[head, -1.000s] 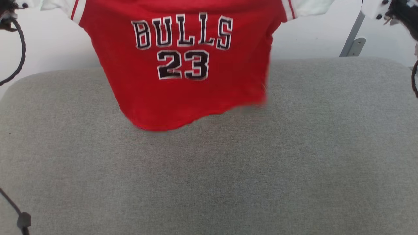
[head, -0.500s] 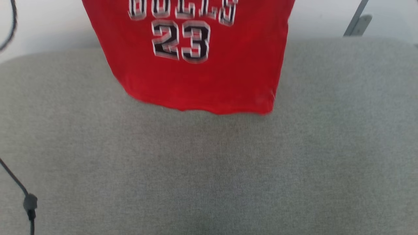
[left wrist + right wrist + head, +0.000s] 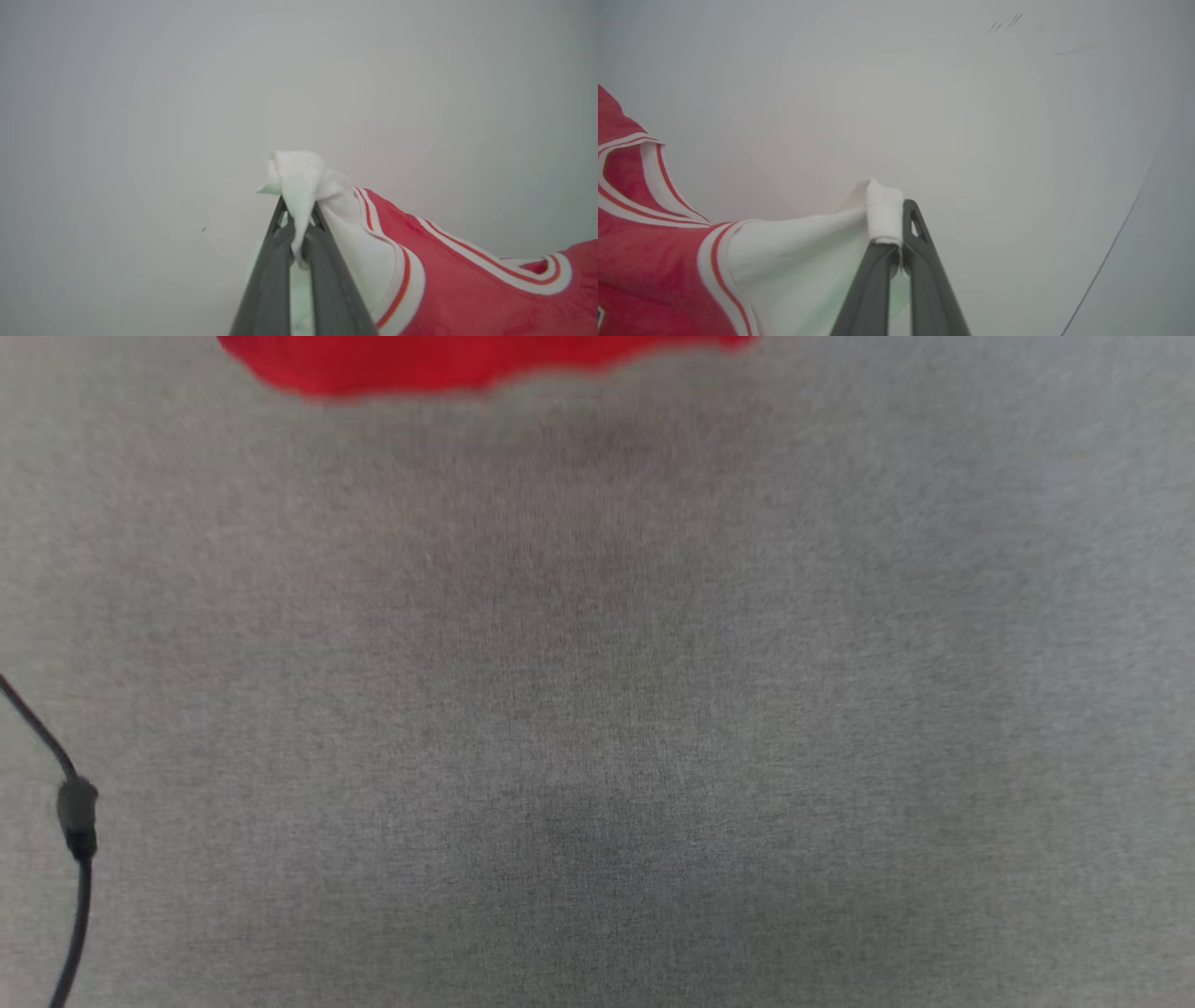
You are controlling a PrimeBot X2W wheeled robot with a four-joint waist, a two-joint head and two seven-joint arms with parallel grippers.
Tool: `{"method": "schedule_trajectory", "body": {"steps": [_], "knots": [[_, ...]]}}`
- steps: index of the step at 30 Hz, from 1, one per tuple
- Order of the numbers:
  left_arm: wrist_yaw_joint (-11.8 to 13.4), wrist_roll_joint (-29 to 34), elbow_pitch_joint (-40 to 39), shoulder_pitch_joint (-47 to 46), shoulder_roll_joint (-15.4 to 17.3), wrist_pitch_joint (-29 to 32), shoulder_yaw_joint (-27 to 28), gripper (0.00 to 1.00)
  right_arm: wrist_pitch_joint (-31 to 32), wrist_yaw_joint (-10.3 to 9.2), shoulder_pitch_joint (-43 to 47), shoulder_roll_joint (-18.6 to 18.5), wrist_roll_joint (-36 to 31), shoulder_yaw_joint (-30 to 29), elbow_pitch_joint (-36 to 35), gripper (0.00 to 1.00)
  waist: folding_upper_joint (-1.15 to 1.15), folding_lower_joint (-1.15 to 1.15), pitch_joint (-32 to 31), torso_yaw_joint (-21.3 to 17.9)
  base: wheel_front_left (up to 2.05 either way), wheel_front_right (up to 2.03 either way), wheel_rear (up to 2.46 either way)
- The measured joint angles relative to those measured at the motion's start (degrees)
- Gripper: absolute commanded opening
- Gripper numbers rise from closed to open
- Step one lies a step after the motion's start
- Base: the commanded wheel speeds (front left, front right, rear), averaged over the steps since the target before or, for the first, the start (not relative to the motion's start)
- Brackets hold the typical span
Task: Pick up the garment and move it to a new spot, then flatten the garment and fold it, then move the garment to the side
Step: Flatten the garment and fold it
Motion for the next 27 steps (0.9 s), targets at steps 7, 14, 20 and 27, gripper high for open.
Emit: {"method": "schedule_trajectory", "body": {"steps": [7, 14, 20, 27], "knots": [[-2.0, 1.1, 3.9, -5.0, -2.1, -10.2, 0.0, 0.00, -6.4, 0.00, -5.2, 1.9, -10.4, -5.3, 3.5, 0.00, 0.00, 0.00, 5.8, 0.7, 0.00, 0.00, 0.00], [-3.4, 3.2, 9.0, -1.1, -3.3, -11.8, -3.3, 0.00, -6.9, 0.00, -2.1, 4.1, -13.4, -5.7, 9.2, 0.00, 0.00, 0.00, 8.4, 2.5, 0.00, 0.00, 0.00], [-3.8, 1.7, 12.7, 5.9, -5.2, -5.4, -6.3, 0.00, -5.5, 0.00, 2.7, 5.1, -8.9, -3.4, 14.7, 0.00, 0.00, 0.00, 6.5, 3.6, 0.00, 0.00, 0.00], [-3.8, -5.2, 7.2, 17.5, -3.4, 8.5, -10.4, 0.00, 1.4, 0.00, 12.0, 7.3, 1.4, 3.4, 15.6, 0.00, 0.00, 0.00, 2.4, 4.2, 0.00, 0.00, 0.00]]}}
